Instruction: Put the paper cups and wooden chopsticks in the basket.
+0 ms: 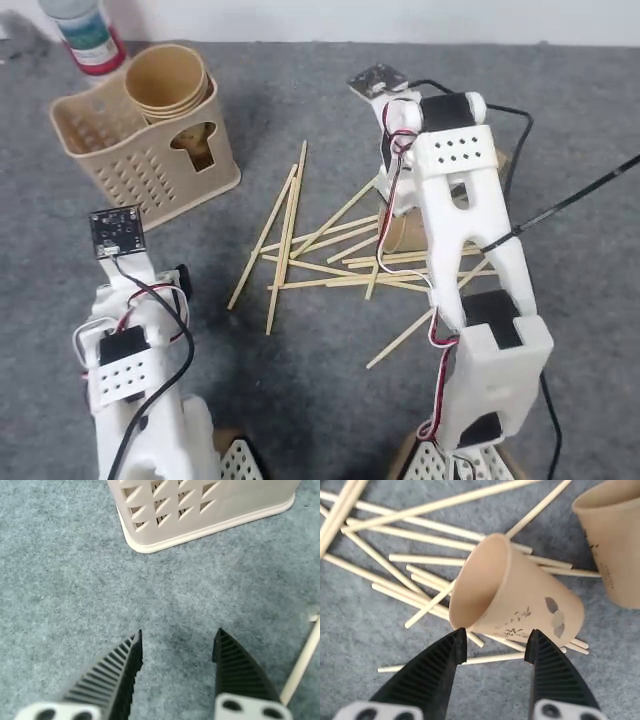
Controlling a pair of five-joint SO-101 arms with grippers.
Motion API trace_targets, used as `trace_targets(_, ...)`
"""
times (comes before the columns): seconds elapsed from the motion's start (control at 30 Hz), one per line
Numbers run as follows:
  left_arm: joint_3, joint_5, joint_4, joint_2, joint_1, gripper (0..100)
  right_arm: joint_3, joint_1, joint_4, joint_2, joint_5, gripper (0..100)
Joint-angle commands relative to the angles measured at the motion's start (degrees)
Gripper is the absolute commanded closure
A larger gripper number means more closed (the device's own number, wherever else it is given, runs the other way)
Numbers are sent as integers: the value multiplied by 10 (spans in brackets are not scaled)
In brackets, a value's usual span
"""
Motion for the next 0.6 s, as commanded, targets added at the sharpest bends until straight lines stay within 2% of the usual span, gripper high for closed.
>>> trace_targets(0.0,-2,7,-11,-11,0,776,5,2,2,-40,18,795)
trace_targets(0.57,-2,7,-11,-11,0,776,9,-11,-68,15,18,796)
